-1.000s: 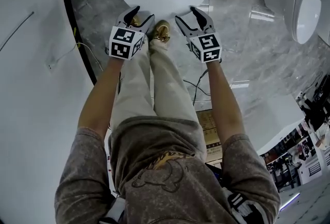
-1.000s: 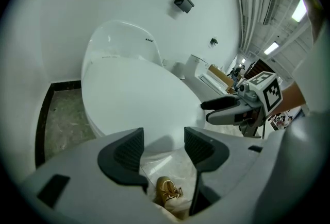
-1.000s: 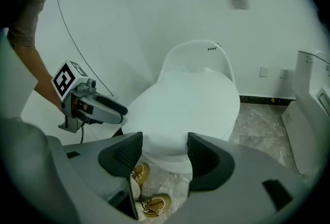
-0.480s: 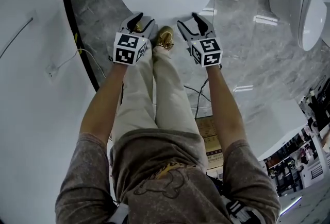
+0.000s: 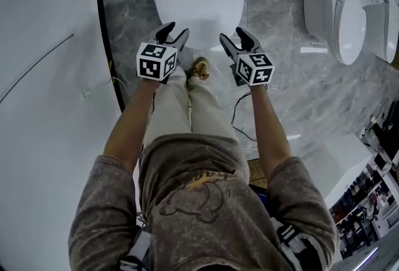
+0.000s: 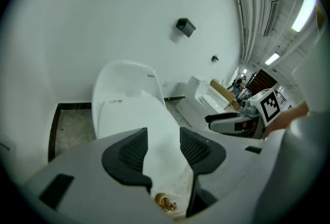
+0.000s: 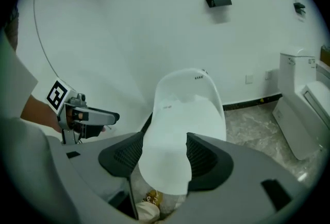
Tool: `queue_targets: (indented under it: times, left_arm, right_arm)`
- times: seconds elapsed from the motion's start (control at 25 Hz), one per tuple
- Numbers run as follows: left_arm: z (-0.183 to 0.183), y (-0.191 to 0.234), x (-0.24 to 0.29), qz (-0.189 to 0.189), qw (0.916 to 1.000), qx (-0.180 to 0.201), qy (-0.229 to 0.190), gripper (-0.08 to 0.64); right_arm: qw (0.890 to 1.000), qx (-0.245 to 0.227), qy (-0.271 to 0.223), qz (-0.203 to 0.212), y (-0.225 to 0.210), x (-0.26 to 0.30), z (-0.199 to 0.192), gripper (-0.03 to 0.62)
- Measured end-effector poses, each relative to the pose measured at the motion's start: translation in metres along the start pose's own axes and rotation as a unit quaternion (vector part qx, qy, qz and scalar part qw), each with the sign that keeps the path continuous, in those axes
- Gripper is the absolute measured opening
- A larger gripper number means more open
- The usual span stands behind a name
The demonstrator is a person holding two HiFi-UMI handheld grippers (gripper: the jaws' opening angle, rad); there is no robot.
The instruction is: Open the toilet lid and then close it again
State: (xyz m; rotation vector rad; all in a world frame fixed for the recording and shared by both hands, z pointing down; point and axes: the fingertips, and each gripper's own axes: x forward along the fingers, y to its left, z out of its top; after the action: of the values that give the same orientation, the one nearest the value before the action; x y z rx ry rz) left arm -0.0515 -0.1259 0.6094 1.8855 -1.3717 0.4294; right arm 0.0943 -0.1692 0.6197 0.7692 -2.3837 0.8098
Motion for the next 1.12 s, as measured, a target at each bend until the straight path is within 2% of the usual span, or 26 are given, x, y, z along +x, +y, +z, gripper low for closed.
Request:
queue_targets:
  times: [0.12, 0.28, 0.52, 0.6, 0.68, 0.8, 0.88, 0.96, 1.12]
  left_arm:
    - [0.062, -0.022, -0.053, 0.004, 0.9989, 0.016, -0.044, 0.193]
    - [0.136, -0.053, -0.124, -0.004, 0.9934, 0.044, -0.106, 0.193]
    - [0.204, -0.090, -0.220, -0.024, 0.9796, 0.098, -0.174, 0.181]
    - [0.212, -0.100, -0.249, -0.032, 0.9746, 0.108, -0.193, 0.155]
    - [0.211, -0.104, -0.273, -0.040, 0.9716, 0.116, -0.202, 0.133]
    - [0.214, -0.105, -0.298, -0.040, 0.9683, 0.127, -0.211, 0.066]
    - [0.221, -0.109, -0.299, -0.037, 0.9660, 0.134, -0.218, 0.026]
    - [0.227, -0.111, -0.296, -0.034, 0.9630, 0.139, -0.229, 0.009]
    - [0.231, -0.101, -0.289, -0.026, 0.9571, 0.140, -0.253, 0.009]
  right_arm:
    - [0.999, -0.002, -0.036, 0.004, 0.029, -0.039, 0.060, 0.281]
    - [0.996, -0.026, -0.085, 0.009, 0.072, -0.089, 0.136, 0.281]
    - [0.985, -0.097, -0.138, 0.044, 0.152, -0.154, 0.208, 0.279]
    - [0.978, -0.123, -0.162, 0.048, 0.178, -0.178, 0.218, 0.253]
    - [0.971, -0.138, -0.192, 0.047, 0.201, -0.200, 0.223, 0.152]
    - [0.964, -0.132, -0.227, 0.048, 0.222, -0.222, 0.234, 0.095]
    - [0.961, -0.129, -0.243, 0.038, 0.218, -0.229, 0.243, 0.051]
    - [0.958, -0.127, -0.257, 0.019, 0.208, -0.233, 0.248, 0.029]
    - [0.951, -0.131, -0.279, -0.014, 0.199, -0.226, 0.249, 0.028]
